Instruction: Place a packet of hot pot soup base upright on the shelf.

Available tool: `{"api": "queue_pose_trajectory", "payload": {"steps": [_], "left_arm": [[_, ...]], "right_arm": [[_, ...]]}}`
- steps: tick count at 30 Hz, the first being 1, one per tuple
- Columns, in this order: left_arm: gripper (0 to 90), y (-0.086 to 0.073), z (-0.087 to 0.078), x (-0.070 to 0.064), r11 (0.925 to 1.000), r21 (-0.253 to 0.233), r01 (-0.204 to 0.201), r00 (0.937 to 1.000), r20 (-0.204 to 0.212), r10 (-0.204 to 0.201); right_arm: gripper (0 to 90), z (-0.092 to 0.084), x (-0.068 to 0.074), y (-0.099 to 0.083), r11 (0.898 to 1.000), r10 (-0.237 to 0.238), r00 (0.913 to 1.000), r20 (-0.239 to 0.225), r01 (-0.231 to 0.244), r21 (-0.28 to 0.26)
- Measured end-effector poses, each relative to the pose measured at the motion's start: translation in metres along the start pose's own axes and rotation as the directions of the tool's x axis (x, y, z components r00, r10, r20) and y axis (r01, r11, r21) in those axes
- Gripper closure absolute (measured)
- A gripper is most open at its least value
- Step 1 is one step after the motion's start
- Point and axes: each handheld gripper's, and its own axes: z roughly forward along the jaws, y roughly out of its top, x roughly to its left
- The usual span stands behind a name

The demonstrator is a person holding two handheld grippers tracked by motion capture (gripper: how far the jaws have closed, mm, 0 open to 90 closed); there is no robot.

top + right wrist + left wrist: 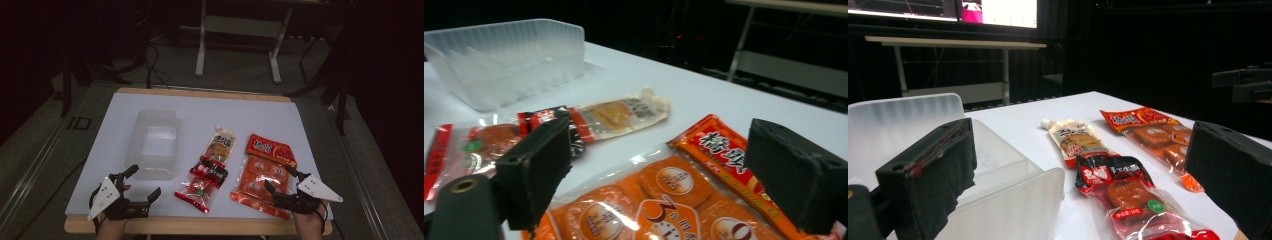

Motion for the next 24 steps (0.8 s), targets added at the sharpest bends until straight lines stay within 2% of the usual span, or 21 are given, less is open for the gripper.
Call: {"api": "queue_pose_trajectory", "payload": {"steps": [5, 6, 7, 8, 9, 12, 14, 17, 18, 19, 20, 24], "left_arm": [[0.7, 0.0, 0.001, -0.002, 0.9999, 0.012, -0.009, 0.9999, 0.012, 0.008], [0.7, 0.0, 0.001, -0.002, 0.9997, 0.018, -0.014, 0.9998, 0.016, 0.014], [0.7, 0.0, 0.002, -0.003, 0.9995, 0.027, -0.018, 0.9997, 0.015, 0.017], [0.7, 0.0, 0.003, -0.004, 0.999, 0.036, -0.025, 0.9995, 0.02, 0.024], [0.7, 0.0, 0.003, -0.005, 0.9986, 0.045, -0.028, 0.9993, 0.027, 0.027], [0.7, 0.001, 0.004, -0.008, 0.998, 0.053, -0.034, 0.9987, 0.041, 0.032], [0.7, 0.001, 0.004, -0.009, 0.9983, 0.049, -0.033, 0.9984, 0.047, 0.031], [0.7, 0.001, 0.004, -0.01, 0.9981, 0.051, -0.035, 0.9981, 0.053, 0.032], [0.7, 0.001, 0.004, -0.01, 0.9981, 0.053, -0.033, 0.9979, 0.058, 0.03], [0.7, 0.001, 0.004, -0.01, 0.9979, 0.056, -0.033, 0.9977, 0.06, 0.03], [0.7, 0.001, 0.004, -0.01, 0.998, 0.055, -0.033, 0.9977, 0.061, 0.029], [0.7, 0.001, 0.005, -0.011, 0.9977, 0.061, -0.029, 0.9974, 0.068, 0.025]], "right_arm": [[11.3, -0.001, -0.002, 0.0, 1.0, 0.013, 0.9999, 0.003, -0.013, -0.006], [11.0, -0.001, -0.004, 0.0, 1.0, 0.025, 0.9996, -0.016, -0.025, -0.009], [11.0, -0.001, -0.004, 0.0, 1.0, 0.025, 0.9996, -0.016, -0.025, -0.009], [11.0, -0.001, -0.003, 0.001, 0.999, 0.046, 0.9979, -0.045, -0.046, 0.011], [11.0, -0.001, -0.003, 0.001, 0.999, 0.046, 0.9979, -0.045, -0.046, 0.011], [10.9, 0.0, 0.002, 0.004, 0.999, 0.029, 0.9965, -0.078, -0.026, 0.028], [10.4, 0.002, 0.006, 0.006, 0.999, 0.013, 0.9923, -0.123, -0.008, 0.045], [10.3, 0.002, 0.01, 0.009, 0.999, 0.02, 0.9892, -0.145, -0.014, 0.039], [10.3, 0.002, 0.014, 0.016, 0.999, 0.002, 0.9891, -0.147, 0.003, 0.039], [10.3, 0.002, 0.014, 0.016, 0.999, 0.002, 0.9891, -0.147, 0.003, 0.039], [10.3, -0.001, 0.014, 0.022, 0.999, 0.033, 0.9821, -0.185, -0.031, 0.014], [10.3, -0.004, 0.014, 0.028, 1.0, -0.005, 0.9856, -0.169, 0.004, -0.004]]}}
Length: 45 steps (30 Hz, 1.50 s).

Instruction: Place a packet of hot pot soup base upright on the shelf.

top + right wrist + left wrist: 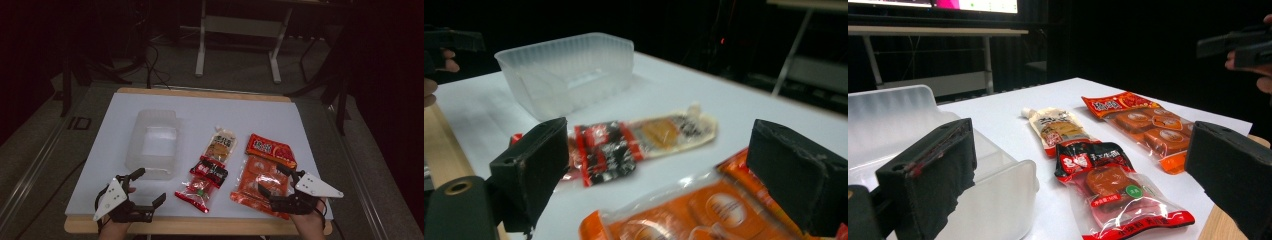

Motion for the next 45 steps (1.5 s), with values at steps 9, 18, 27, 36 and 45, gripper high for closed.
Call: {"api": "queue_pose_trajectory", "payload": {"steps": [9, 18, 27, 36, 45], "left_arm": [[0.7, 0.0, 0.001, 0.0, 1.0, -0.008, 0.0, 1.0, 0.002, 0.0], [0.6, 0.0, 0.0, 0.0, 0.9999, -0.01, 0.002, 1.0, 0.005, -0.002], [0.7, -0.001, 0.002, 0.0, 1.0, -0.005, 0.001, 1.0, 0.009, -0.001], [0.7, -0.001, 0.002, 0.0, 1.0, -0.003, 0.0, 0.9999, 0.011, 0.0], [0.7, -0.002, 0.003, 0.0, 1.0, 0.005, 0.003, 0.9998, 0.019, -0.003]], "right_arm": [[10.4, -0.002, -0.022, 0.031, 0.996, -0.081, 0.9929, 0.087, 0.084, -0.028], [10.3, 0.005, -0.05, 0.048, 0.997, -0.061, 0.9893, 0.133, 0.067, -0.046], [10.3, 0.021, -0.083, 0.045, 1.0, -0.001, 0.9897, 0.143, 0.002, -0.007], [13.3, 0.034, -0.106, 0.035, 0.999, -0.008, 0.9833, 0.182, -0.001, 0.047], [15.3, 0.044, -0.13, 0.013, 0.992, 0.014, 0.9764, 0.215, -0.04, 0.117]]}}
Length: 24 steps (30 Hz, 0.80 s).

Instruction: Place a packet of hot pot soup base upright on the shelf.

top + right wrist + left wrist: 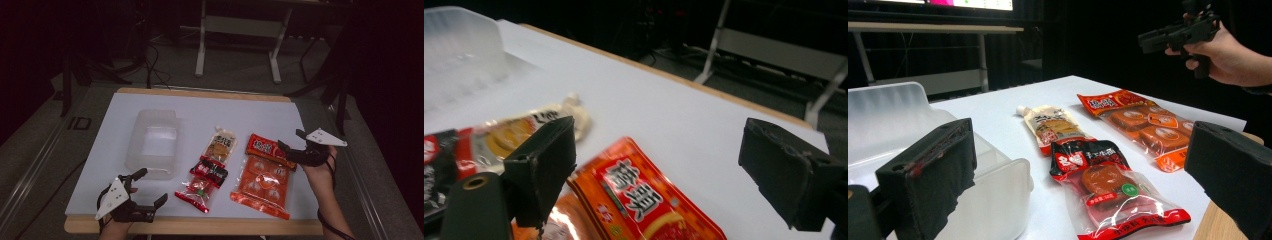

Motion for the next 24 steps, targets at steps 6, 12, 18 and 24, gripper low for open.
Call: {"api": "queue_pose_trajectory", "payload": {"steps": [6, 12, 18, 24], "left_arm": [[0.7, 0.0, 0.001, 0.0, 1.0, 0.002, 0.001, 1.0, 0.001, -0.001], [0.7, 0.0, 0.001, 0.0, 1.0, 0.003, 0.002, 1.0, 0.003, -0.002], [0.6, -0.001, 0.001, -0.001, 0.9998, 0.009, -0.015, 0.9998, -0.01, 0.015], [0.6, -0.001, 0.002, -0.002, 0.9999, 0.014, -0.009, 1.0, 0.001, 0.009]], "right_arm": [[15.2, 0.012, -0.012, -0.018, 0.998, 0.035, 0.9992, 0.016, -0.036, 0.056], [16.0, 0.023, -0.02, -0.032, 0.993, 0.058, 0.9979, 0.027, -0.061, 0.102], [15.9, 0.031, -0.026, -0.044, 0.985, 0.091, 0.9952, 0.036, -0.096, 0.142], [15.9, 0.035, -0.033, -0.054, 0.971, 0.145, 0.9884, 0.046, -0.151, 0.183]]}}
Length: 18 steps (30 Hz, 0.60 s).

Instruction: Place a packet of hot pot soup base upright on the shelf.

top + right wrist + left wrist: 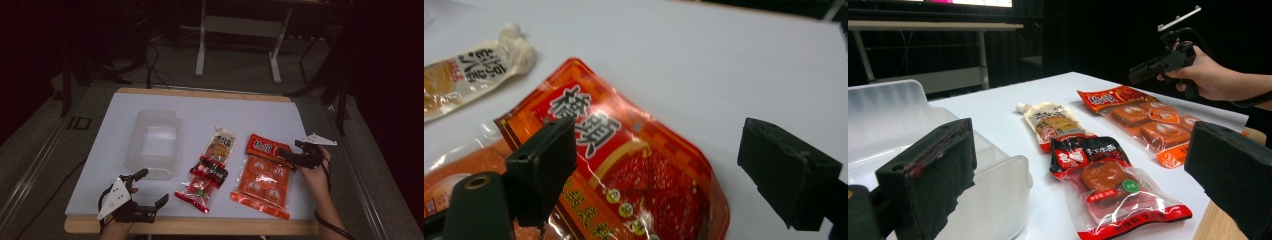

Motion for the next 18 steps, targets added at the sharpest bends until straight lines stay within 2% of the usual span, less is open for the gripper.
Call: {"api": "queue_pose_trajectory", "payload": {"steps": [5, 9, 14, 18], "left_arm": [[0.7, 0.0, 0.0, 0.0, 1.0, 0.0, -0.001, 1.0, 0.001, 0.001], [0.6, 0.0, 0.0, 0.001, 1.0, 0.002, 0.001, 1.0, -0.001, -0.001], [0.7, 0.0, 0.001, 0.0, 1.0, 0.006, -0.001, 1.0, 0.002, 0.001], [0.7, -0.001, 0.001, 0.0, 1.0, 0.008, -0.001, 1.0, 0.003, 0.001]], "right_arm": [[15.8, 0.006, 0.0, -0.006, 1.0, -0.01, 0.9998, 0.014, 0.01, 0.028], [15.6, 0.01, -0.002, -0.01, 0.999, 0.002, 0.9998, 0.019, -0.003, 0.049], [14.7, 0.018, -0.004, -0.019, 0.994, -0.008, 0.9992, 0.039, 0.004, 0.106], [16.6, 0.019, -0.003, -0.02, 0.993, -0.004, 0.9994, 0.035, 0.0, 0.115]]}}
